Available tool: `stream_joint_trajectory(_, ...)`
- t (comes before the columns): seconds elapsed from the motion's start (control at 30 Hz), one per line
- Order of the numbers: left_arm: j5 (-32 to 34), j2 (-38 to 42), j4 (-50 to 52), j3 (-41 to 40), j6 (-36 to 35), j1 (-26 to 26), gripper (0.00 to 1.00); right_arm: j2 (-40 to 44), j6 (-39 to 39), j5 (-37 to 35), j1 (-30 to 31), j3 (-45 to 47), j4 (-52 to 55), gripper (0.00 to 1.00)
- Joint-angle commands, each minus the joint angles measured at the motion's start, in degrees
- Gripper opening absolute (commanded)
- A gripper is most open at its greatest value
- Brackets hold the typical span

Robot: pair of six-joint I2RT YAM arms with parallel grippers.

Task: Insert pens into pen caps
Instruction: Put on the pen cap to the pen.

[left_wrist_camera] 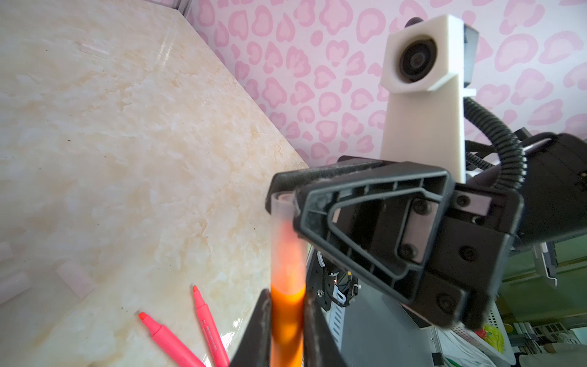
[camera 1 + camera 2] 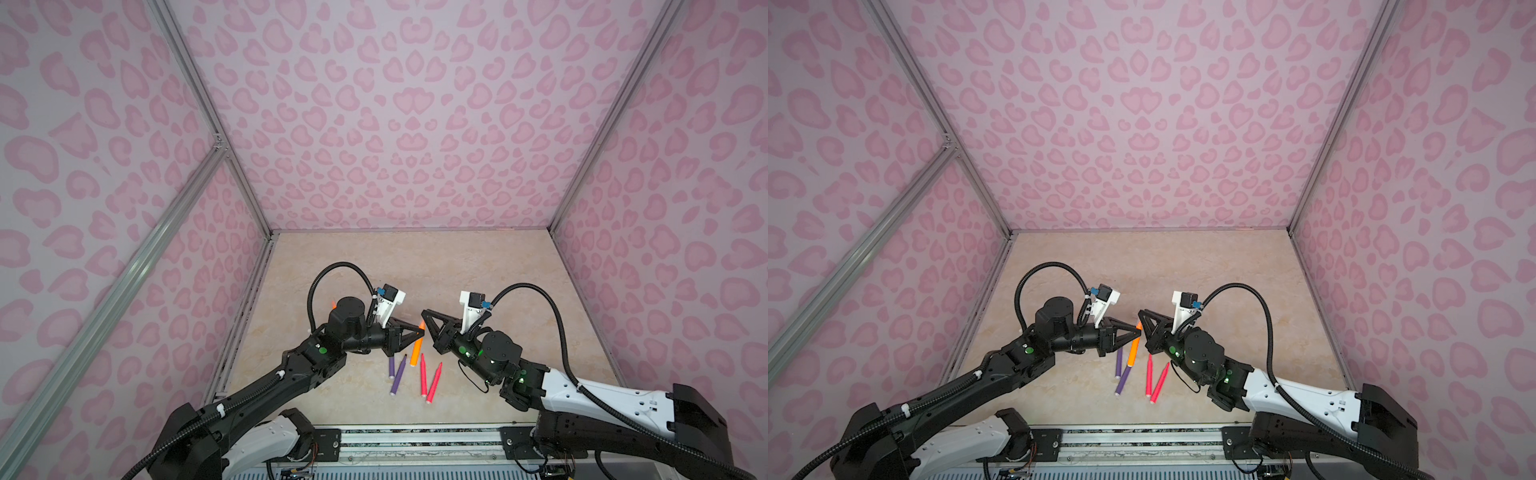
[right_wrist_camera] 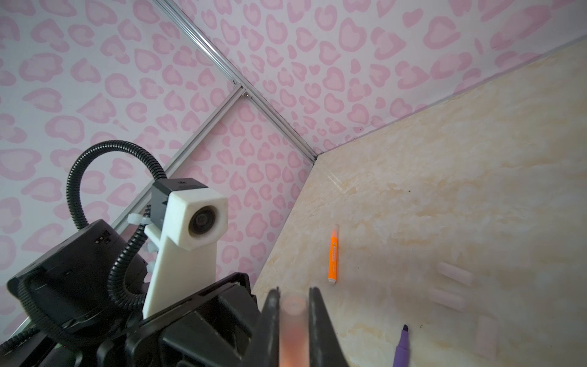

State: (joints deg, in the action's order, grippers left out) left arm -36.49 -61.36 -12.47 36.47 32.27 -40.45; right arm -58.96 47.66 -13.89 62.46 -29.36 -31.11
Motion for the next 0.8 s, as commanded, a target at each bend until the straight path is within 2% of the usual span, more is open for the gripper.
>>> stream_joint_trajectory(0.0,4.18,-0.11,-6.58,0.16,1.3,0.72,0.03,1.52,1.33,1.79,1.72,1.74,2.99,0.0)
stream_joint_trajectory(0.17,4.26,0.28,-6.52,-0.03,1.43,1.15,0.03,3.95,1.47,-1.33,3.15,3.77,3.69,0.0)
stream_joint_trajectory(0.37,4.32,0.28,-6.42,0.01,1.24,1.29,0.03,0.96,0.85,0.48,3.22,1.85,3.7,0.0)
stream_joint_trajectory(0.47,4.77,0.28,-5.62,0.34,0.39,1.24,0.03,0.43,0.1,-1.35,3.2,-0.13,5.75,0.0)
stream_joint_trajectory(0.5,5.22,0.28,-5.17,0.3,0.13,1.23,0.03,0.36,-0.35,-2.48,3.15,-0.84,6.56,0.05)
stream_joint_trajectory(0.53,5.92,0.34,-4.81,0.36,-0.13,1.27,0.03,0.42,-0.78,-3.4,2.96,-1.54,7.48,0.15)
stream_joint_trajectory(0.6,8.11,0.2,-3.58,0.43,-0.56,1.23,0.03,1.02,-2.2,-5.83,1.97,-3.34,10.5,0.49)
stream_joint_trajectory(0.7,13.38,-0.95,0.6,1.93,-0.94,1.24,0.03,2.13,-2.53,-7.53,-1.36,-6.86,17.58,0.76)
stream_joint_trajectory(0.73,16.1,-1.57,2.98,2.57,-0.91,1.25,0.03,2.94,-2.32,-7.5,-2.93,-7.56,19.45,0.82)
stream_joint_trajectory(0.77,18.36,-2.18,4.76,3.04,-0.9,1.46,0.03,3.9,-2.52,-7.36,-4.1,-7.6,20.73,0.83)
